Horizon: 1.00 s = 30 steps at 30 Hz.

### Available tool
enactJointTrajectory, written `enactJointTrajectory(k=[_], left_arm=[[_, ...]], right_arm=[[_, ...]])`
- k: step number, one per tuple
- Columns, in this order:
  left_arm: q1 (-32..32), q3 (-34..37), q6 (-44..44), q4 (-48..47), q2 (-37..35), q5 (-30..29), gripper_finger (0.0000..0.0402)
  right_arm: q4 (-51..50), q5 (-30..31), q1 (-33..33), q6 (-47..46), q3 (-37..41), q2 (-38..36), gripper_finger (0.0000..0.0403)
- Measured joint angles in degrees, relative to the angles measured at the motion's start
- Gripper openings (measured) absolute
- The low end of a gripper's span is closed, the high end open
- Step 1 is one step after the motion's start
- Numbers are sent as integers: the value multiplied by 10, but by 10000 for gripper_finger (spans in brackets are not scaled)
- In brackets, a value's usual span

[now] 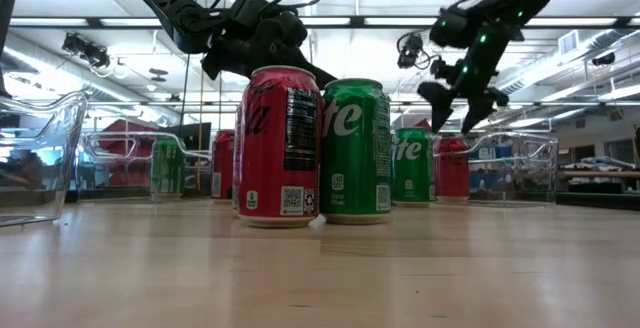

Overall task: Sort soda cans
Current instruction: Put the center red soda can into the bottom transparent bin

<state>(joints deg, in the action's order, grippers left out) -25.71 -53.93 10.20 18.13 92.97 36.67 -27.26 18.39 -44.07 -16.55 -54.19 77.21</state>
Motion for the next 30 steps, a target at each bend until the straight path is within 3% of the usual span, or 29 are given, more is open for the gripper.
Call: enactJointTrajectory(k=[7, 11, 16, 21, 24, 27, 30], left_arm=[[4, 0, 14, 6, 0, -15, 0], [25, 0, 23, 10, 0, -28, 0], [59, 0, 49, 6, -1, -57, 0], [85, 1, 75, -52, -19, -72, 0], [100, 1, 87, -111, -48, -97, 0], [119, 1, 103, -178, -86, -131, 0], [144, 1, 114, -249, -126, -175, 0]], right_arm=[[1, -4, 22, 62, 0, -85, 352], [1, -50, 57, 77, 0, -126, 324], [2, -145, 132, 104, 0, -143, 226], [25, -154, 242, 117, 0, -137, 91], [50, -153, 306, 117, 1, -132, 29], [108, -153, 360, 121, 13, -126, 5], [164, -153, 395, 122, 30, -110, 17]])
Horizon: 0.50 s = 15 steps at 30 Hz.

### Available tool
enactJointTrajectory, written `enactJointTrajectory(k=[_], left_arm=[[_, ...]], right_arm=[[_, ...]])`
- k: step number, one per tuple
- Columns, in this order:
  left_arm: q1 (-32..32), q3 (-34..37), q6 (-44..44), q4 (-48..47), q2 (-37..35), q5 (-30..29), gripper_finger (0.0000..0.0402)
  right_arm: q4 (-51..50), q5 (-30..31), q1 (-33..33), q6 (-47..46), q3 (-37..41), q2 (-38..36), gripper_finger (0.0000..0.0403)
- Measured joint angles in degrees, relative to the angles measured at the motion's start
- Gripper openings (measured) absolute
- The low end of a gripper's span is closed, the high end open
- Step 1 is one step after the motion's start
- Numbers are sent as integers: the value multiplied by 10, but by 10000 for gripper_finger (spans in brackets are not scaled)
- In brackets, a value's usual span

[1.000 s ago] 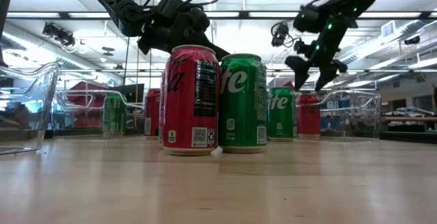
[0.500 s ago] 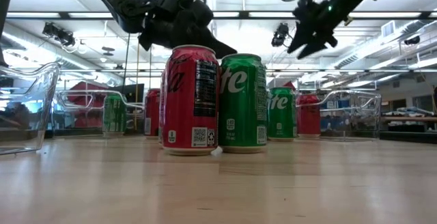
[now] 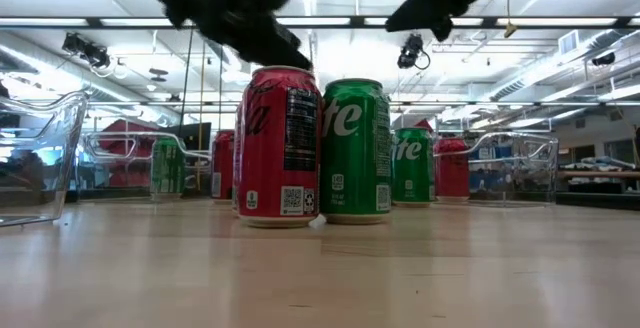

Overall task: Sort soda cans
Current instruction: Put the center red soda can into the bottom transparent bin

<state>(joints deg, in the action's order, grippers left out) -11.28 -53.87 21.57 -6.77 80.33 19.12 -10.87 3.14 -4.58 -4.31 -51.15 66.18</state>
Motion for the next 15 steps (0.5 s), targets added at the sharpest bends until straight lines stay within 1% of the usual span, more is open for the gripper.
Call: enactJointTrajectory(k=[3, 7, 10, 12, 15], left_arm=[[26, 0, -13, -68, -35, -47, 0], [54, 0, -87, -123, -66, -96, 4], [69, -21, -131, -172, -71, -106, 8], [78, -40, -155, -223, -69, -111, 12], [95, -63, -165, -256, -64, -116, 25]], right_arm=[[25, 0, 22, 0, 4, 22, 29], [52, 0, 38, 3, 4, 51, 40], [66, 0, 43, 11, 4, 67, 45], [72, 0, 45, 14, 4, 75, 48], [75, 0, 44, 16, 4, 85, 51]])
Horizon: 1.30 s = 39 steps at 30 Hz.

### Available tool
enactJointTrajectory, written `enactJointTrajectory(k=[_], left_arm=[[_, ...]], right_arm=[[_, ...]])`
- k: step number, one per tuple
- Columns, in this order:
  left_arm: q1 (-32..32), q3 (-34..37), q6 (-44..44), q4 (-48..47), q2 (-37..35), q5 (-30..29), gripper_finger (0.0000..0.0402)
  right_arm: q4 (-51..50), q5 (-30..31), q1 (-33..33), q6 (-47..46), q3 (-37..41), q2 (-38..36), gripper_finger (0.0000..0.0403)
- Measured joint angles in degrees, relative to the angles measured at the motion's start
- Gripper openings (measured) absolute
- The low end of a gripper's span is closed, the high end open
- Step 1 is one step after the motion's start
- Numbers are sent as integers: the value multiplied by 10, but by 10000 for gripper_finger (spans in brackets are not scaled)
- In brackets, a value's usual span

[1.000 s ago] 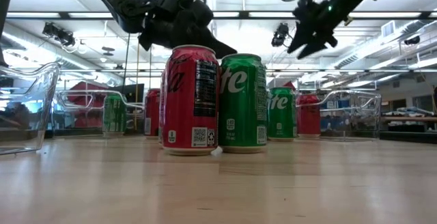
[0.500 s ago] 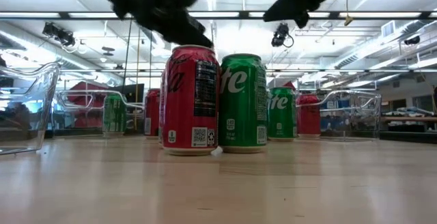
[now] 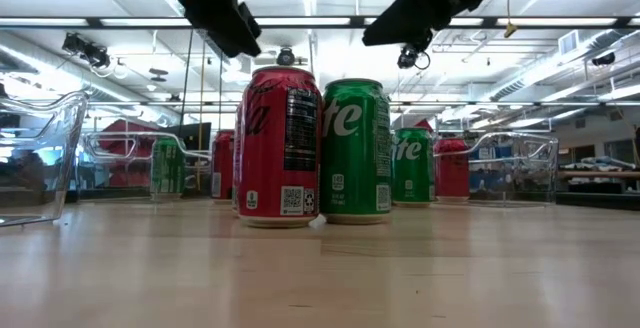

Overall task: Sort soda cans
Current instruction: Put the center red soda can into the bottom transparent bin

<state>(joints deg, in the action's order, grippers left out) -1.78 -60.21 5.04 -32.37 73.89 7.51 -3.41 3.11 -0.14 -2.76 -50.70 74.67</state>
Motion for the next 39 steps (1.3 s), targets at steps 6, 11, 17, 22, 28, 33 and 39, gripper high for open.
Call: enactJointTrajectory(k=[6, 11, 17, 22, 28, 33, 39], left_arm=[[34, -26, -7, -9, 0, -1, 95], [49, -40, -51, -14, 0, -3, 182], [49, -42, -75, -18, 0, -31, 279], [49, -43, -87, -14, 22, -74, 334], [49, -43, -85, -5, 59, -69, 366], [48, -43, -82, -18, 86, -67, 376], [48, -43, -83, -27, 116, -53, 377]], right_arm=[[0, 0, 0, 15, 0, 5, 49], [1, 0, 0, 20, 0, 5, 49], [1, -2, 0, 30, 0, 5, 49], [0, -2, 0, 31, 0, 5, 48], [0, -2, 0, 34, 0, 5, 48], [-2, -3, 1, 34, 0, 5, 48], [-2, -3, 1, 30, 0, 5, 48]])
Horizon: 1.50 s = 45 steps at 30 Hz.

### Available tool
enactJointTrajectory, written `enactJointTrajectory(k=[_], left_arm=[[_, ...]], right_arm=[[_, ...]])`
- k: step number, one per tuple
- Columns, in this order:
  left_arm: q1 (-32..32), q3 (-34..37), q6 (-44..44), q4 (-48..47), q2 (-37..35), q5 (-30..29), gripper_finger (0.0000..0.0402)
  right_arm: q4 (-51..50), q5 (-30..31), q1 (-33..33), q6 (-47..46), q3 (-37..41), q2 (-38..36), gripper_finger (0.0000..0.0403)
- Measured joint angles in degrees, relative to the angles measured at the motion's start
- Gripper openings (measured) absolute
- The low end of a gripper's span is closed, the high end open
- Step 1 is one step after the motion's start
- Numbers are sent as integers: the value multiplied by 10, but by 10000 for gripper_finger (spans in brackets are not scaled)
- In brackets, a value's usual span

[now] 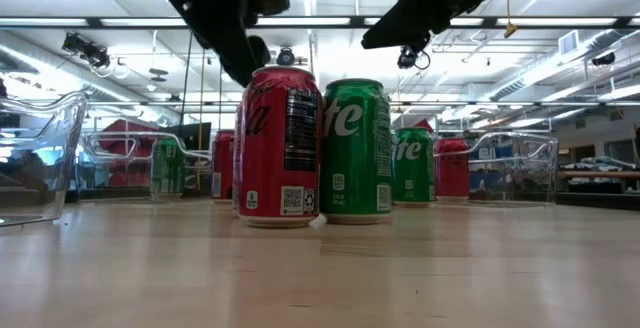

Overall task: Sort soda cans
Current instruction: Put the center red soda can into the bottom transparent bin

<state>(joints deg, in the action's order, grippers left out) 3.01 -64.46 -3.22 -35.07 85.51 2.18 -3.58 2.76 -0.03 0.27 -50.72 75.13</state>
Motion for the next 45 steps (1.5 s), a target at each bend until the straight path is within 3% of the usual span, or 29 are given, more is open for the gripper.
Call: enactJointTrajectory(k=[13, 26, 34, 38, 45], left_arm=[[0, 1, 35, 9, 34, -11, 370], [0, -3, 93, 17, 59, -21, 289], [-1, -84, 106, -83, 47, -53, 289], [0, -137, 98, -179, 48, -60, 289], [14, -196, 8, -283, 23, -49, 289]], right_arm=[[1, 0, 0, 2, 0, 0, 48], [1, 0, 0, 4, 0, 0, 48], [1, 0, 0, 4, 0, 0, 48], [1, 0, 0, 4, 0, 0, 48], [2, 0, 0, 13, 0, 0, 48]])
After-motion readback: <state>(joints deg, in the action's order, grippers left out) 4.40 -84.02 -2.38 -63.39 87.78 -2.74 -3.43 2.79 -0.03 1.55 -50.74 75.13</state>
